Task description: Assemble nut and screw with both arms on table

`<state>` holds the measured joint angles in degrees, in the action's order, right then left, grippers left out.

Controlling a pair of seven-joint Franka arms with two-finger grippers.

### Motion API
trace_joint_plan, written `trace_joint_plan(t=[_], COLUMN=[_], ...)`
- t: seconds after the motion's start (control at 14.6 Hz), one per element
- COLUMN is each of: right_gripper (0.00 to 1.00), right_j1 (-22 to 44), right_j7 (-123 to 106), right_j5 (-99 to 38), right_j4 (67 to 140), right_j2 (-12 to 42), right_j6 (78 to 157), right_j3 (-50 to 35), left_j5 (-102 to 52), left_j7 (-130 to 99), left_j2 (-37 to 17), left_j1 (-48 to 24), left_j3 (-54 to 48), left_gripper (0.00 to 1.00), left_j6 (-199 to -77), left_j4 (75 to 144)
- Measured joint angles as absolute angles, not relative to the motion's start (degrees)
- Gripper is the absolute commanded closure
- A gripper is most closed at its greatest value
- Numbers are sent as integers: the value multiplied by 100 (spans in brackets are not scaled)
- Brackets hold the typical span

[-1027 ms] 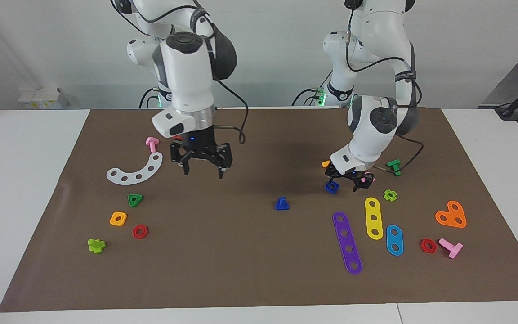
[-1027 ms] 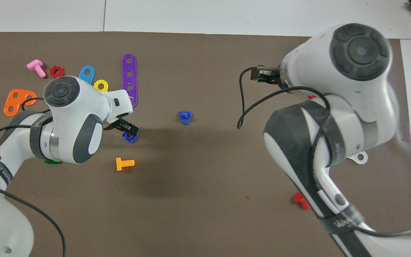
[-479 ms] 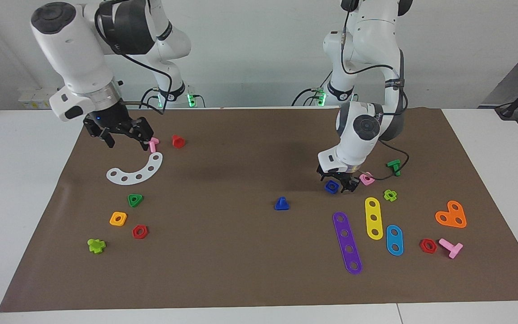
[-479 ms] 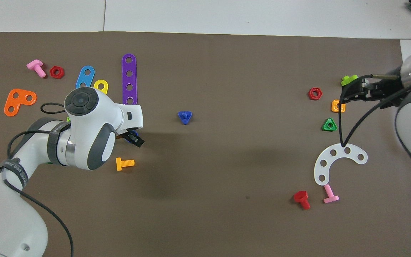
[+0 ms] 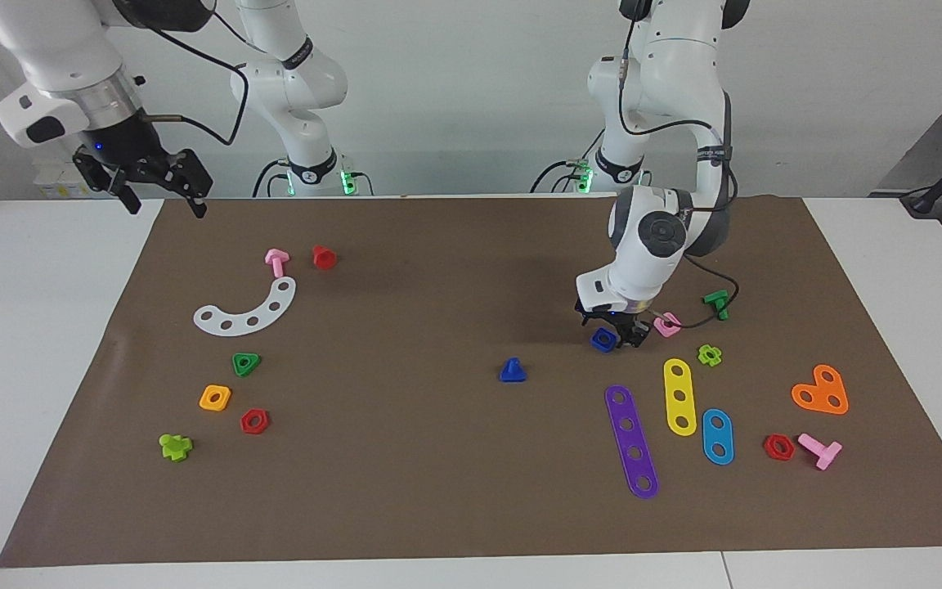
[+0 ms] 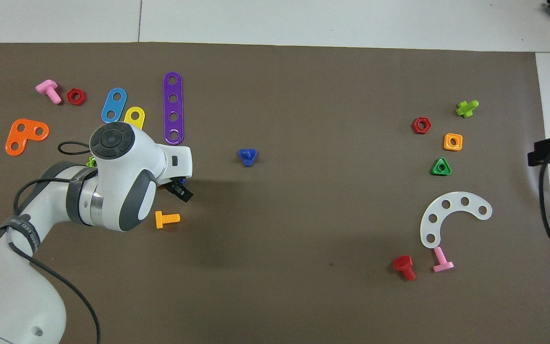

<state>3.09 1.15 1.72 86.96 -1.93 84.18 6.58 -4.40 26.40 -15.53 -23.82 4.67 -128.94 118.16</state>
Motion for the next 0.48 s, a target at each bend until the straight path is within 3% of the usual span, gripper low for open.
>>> trace_joint_plan(t=[0.48], right_gripper=[0], right_j1=[341], right_j7=[83], right_j5=[192], right_j4=[8846], right_j2=[-274], right_j6=[8166], right_j3=[631], left_j5=[-440], left_j7=[2705], left_j2=[-1542], left_j1=[-2473], left_j3=[471], left_gripper=[20], left_j6=[-13177], left_j4=[12002])
